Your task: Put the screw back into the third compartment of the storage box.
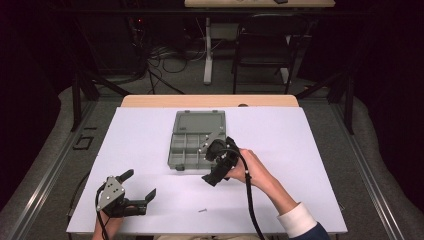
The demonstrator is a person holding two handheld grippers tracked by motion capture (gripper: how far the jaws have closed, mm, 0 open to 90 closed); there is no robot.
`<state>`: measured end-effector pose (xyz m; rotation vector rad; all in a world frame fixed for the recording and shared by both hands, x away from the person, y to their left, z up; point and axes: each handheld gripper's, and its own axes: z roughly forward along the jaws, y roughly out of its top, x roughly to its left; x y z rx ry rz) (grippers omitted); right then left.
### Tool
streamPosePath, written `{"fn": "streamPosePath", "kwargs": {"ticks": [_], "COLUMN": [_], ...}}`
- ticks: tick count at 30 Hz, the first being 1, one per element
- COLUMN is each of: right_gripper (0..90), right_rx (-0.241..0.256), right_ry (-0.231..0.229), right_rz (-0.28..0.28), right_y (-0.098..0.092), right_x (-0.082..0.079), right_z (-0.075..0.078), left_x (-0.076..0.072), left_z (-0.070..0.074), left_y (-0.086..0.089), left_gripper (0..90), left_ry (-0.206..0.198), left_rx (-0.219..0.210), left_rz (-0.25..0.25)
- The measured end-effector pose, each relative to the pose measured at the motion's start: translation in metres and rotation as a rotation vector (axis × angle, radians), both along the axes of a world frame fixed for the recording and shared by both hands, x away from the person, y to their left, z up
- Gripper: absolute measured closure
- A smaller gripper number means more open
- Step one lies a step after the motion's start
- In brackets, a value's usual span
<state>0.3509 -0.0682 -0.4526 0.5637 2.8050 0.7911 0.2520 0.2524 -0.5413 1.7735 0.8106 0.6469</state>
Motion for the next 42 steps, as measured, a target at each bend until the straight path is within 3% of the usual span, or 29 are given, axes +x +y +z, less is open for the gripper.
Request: {"fn": "streamPosePath", "kwargs": {"ticks": [14,20,30,42], "right_gripper": [0.0,0.0,0.0,25.3], "right_rx": [0.006,-0.009,-0.032,-0.083], "right_ry": [0.040,0.066,0.075,0.081], "right_rz": [0.056,0.082,0.115,0.184], "right_y": [-0.006,-0.003,0.003,0.021], "right_x": [-0.031,-0.039,-0.048,-0.053], "right_z": [-0.021,-0.038,-0.048,-0.062], "left_x": [0.000,0.000,0.000,0.000], "left_z": [0.000,0.000,0.000,0.000], "left_y": [0.000,0.000,0.000,0.000], "left_gripper": [0.1,0.2,0.1,0.1], "left_ry": [0.003,0.002,-0.001,0.002], "left_rx": [0.000,0.000,0.000,0.000], "left_rz": [-0.001,0.000,-0.001,0.000]}}
